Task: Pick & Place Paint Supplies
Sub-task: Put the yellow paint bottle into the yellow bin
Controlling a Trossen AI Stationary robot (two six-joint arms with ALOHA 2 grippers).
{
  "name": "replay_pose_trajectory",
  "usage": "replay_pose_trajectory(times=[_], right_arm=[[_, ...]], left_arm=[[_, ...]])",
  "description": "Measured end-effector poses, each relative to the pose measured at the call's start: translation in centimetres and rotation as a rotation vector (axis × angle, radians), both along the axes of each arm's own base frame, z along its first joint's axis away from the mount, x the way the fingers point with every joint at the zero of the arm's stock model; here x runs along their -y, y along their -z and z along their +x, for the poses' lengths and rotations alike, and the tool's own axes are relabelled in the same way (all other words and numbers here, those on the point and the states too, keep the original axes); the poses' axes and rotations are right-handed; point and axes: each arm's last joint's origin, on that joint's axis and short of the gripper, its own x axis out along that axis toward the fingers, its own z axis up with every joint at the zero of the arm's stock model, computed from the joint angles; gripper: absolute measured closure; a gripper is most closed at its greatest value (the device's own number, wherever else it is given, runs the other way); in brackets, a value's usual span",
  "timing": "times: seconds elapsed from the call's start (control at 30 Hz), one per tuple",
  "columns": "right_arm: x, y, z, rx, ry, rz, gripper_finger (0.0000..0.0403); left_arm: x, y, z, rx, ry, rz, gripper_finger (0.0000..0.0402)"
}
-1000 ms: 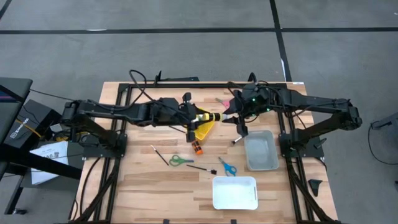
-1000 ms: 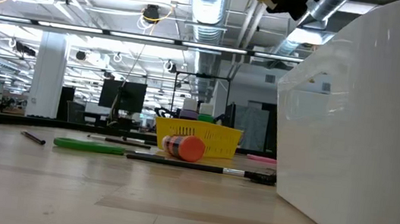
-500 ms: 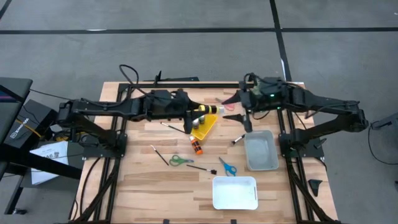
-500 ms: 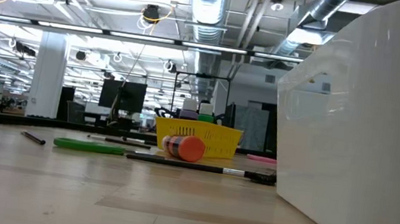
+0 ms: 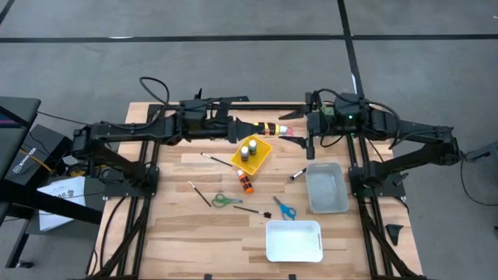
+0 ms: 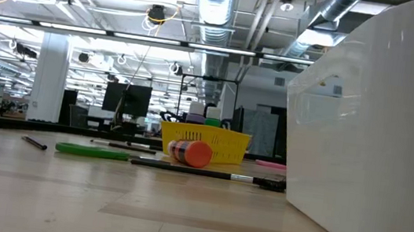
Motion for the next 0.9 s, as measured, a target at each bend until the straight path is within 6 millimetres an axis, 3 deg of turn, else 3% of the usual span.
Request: replay_pose_trajectory(times=[0.27,0.9], right_arm=[[-0.02,-0.26,-0.08,0.021,0.014,-0.014,0.0162],[-0.23,-0.19,-0.11,0.013,0.006,-0.016,0.0267]], left_arm=[[-0.03,-0.24,0.02,0.035,-0.015,-0.071,0.0286],[-0.01,-0.88,-0.02,0.097,-0.016,-0.051,0.0286]])
